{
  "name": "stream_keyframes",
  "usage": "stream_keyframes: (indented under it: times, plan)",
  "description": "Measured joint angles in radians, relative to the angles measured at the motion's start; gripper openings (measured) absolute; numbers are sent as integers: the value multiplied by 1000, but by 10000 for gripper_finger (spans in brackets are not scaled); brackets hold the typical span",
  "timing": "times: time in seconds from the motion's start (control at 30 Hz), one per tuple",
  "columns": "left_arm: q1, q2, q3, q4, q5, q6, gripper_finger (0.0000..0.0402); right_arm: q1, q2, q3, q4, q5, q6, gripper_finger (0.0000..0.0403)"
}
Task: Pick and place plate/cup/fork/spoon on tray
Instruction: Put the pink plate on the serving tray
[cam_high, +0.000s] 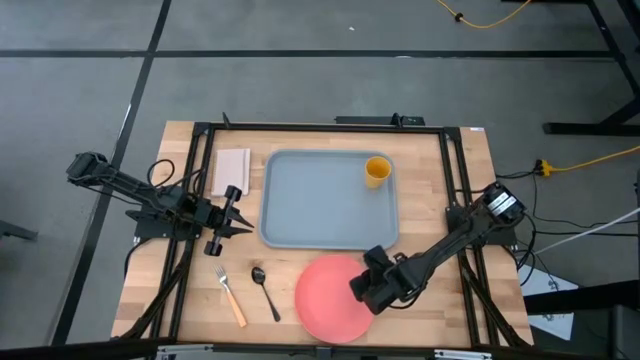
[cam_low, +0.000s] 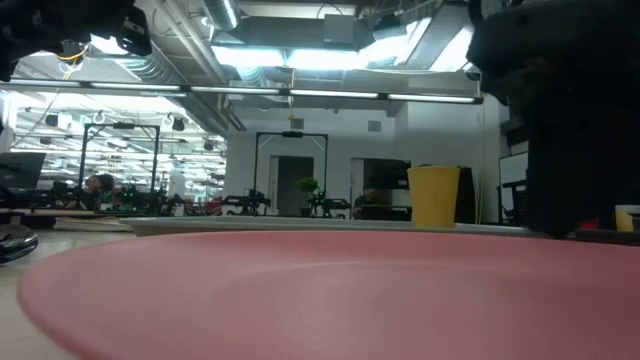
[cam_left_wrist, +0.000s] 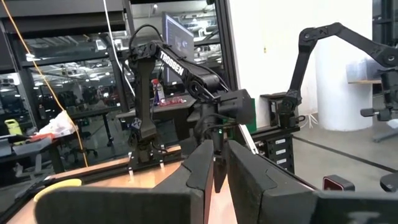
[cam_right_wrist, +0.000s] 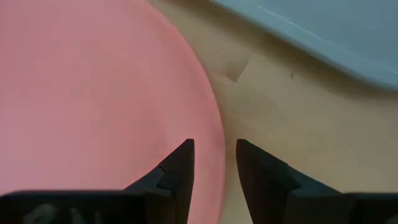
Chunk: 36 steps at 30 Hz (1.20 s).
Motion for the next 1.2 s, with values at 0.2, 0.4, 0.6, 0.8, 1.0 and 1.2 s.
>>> stream_keyframes:
  times: [0.2,0.4,0.6,0.8,1.0,1.2]
  plan:
    - [0,0,0,-1,0,0,39,-1,27,0,14,2,-26,124]
    - [0,0,0,-1,0,0,39,-2,51,0,51,-16,-30,124]
    - [0,0,0,-1,0,0,39,-2,77,0,157,-18,-76,120]
    - [0,0,0,-1,0,0,39,-14,79,2,171,-8,-78,64]
    - [0,0,0,-1,0,0,39,-23,77,5,180,34,-75,14]
    - [0,0,0,-2,0,0,39,-36,35,0,156,142,-80,6]
